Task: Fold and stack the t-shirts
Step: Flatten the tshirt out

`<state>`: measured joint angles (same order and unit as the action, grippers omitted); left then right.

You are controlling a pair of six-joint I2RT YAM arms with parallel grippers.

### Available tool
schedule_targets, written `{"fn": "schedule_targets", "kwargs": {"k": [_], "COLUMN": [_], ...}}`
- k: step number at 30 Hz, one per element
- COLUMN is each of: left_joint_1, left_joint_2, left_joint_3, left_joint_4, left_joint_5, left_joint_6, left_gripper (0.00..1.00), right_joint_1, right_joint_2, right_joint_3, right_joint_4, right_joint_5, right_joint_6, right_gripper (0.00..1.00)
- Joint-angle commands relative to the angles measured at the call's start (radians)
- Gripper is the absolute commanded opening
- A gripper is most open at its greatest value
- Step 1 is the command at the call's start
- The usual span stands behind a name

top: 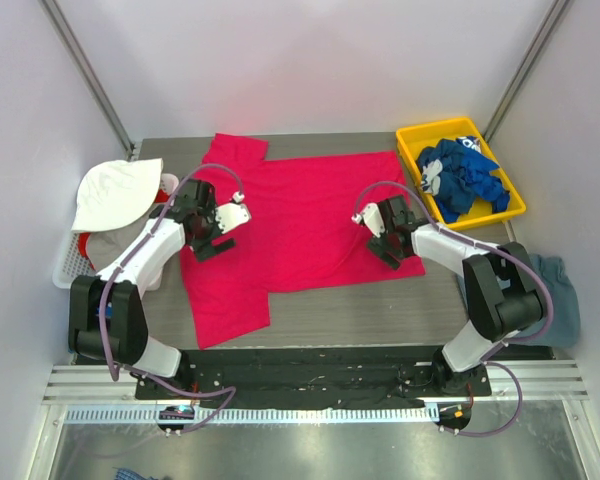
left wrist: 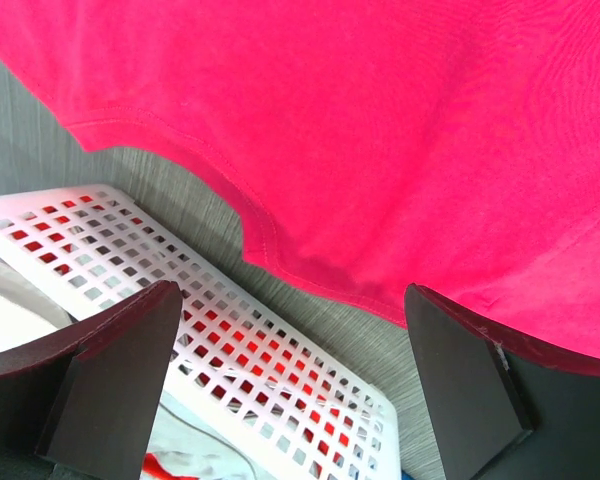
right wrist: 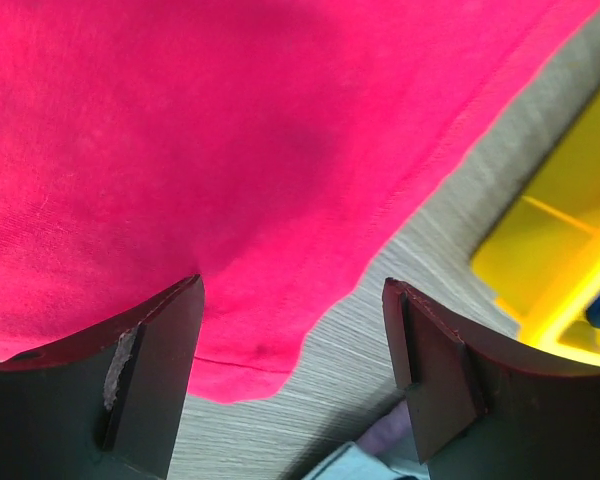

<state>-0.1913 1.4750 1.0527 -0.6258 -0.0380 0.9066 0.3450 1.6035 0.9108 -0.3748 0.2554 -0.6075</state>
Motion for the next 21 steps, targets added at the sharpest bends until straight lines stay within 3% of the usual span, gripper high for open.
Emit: {"fn": "schedule_targets", "kwargs": {"k": [1,21], "left_joint_1": [0.003,0.003], "left_joint_2": [-0.019,0.007], "left_joint_3": [0.020,0.063], "left_joint_4": [0.017,-0.018], "left_joint_5": [0.030,0.016], "left_joint_6": [-0.031,-0.012], "left_gripper": [1.00,1.00], "right_joint_1": [0.005,0.086], "right_joint_2": [0.038,-0.071], "right_joint_3": [-0.016,-0.085], "right_joint_4": [0.028,-0.156], "right_joint_5": [-0.018,-0.076], "right_joint_6": [-0.023,-0.083], "right_gripper": [0.79,0.79]}}
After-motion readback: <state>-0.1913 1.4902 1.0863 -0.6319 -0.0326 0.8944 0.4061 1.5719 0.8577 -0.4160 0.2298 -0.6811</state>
